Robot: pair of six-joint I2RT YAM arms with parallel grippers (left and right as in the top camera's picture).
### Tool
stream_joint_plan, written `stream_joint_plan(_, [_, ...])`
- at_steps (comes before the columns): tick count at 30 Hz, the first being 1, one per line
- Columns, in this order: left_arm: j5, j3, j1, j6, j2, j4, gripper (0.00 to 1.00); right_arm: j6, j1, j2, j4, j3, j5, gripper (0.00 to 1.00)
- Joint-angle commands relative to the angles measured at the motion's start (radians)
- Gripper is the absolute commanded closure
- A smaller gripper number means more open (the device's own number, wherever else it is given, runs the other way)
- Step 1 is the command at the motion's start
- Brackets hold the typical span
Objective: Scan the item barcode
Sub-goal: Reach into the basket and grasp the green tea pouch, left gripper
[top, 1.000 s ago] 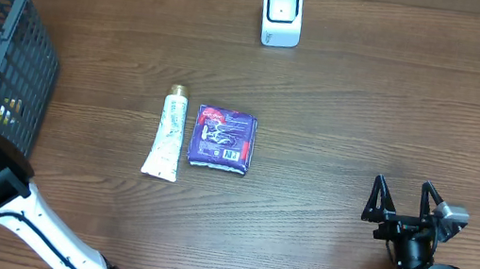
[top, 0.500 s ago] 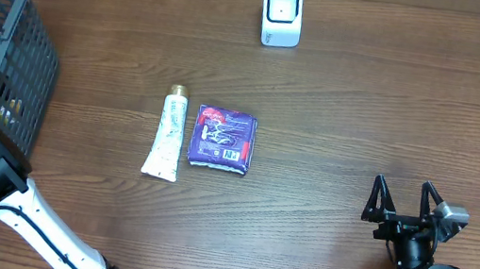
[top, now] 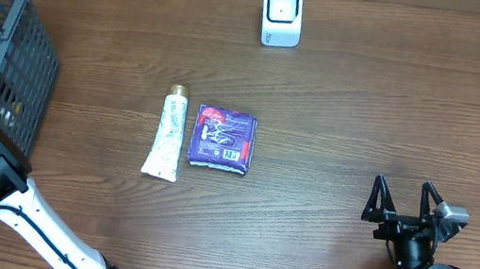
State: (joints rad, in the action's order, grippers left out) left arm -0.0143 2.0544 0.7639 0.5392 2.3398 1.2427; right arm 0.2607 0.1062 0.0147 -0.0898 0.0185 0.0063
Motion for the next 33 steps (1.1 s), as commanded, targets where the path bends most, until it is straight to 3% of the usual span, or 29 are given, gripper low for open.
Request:
stream_joint_plan(1, [0.113, 0.001, 0.005, -0.153, 0.002, 0.009, 0.78, -0.003, 0.007, -0.012, 0.006, -0.011, -0.001, 0.0])
stream_joint_plan(3, [0.124, 0.004, 0.006, -0.17, 0.002, 0.021, 0.96, -0.003, 0.007, -0.012, 0.006, -0.011, -0.001, 0.0])
stream_joint_plan(9, [0.166, 0.068, 0.006, -0.208, 0.0, 0.115, 0.96, -0.003, 0.007, -0.012, 0.006, -0.011, -0.001, 0.0])
stream_joint_plan(15, [0.16, 0.326, 0.007, -0.252, -0.042, 0.285, 0.96, -0.003, 0.007, -0.012, 0.006, -0.011, -0.001, 0.0])
stream_joint_plan(21, [0.159, 0.584, -0.007, -0.291, -0.233, 0.347, 0.96, -0.003, 0.007, -0.012, 0.006, -0.011, -0.001, 0.0])
stream_joint_plan(28, [0.104, 0.62, -0.037, -0.291, -0.506, 0.33, 0.96, -0.003, 0.007, -0.012, 0.006, -0.011, -0.001, 0.0])
stream_joint_plan(29, [0.069, 0.62, -0.035, -0.267, -0.524, 0.333, 0.92, -0.003, 0.007, -0.012, 0.006, -0.011, -0.001, 0.0])
stream_joint_plan(31, [0.043, 0.615, -0.034, -0.245, -0.519, 0.345, 0.4, -0.003, 0.007, -0.012, 0.006, -0.011, -0.001, 0.0])
stream_joint_plan(32, [0.039, 0.607, -0.033, -0.236, -0.512, 0.349, 0.26, -0.003, 0.007, -0.012, 0.006, -0.011, -0.001, 0.0])
stream_joint_plan(33, [0.04, 0.591, -0.033, -0.235, -0.502, 0.35, 0.22, -0.003, 0.007, -0.012, 0.006, -0.011, 0.0, 0.0])
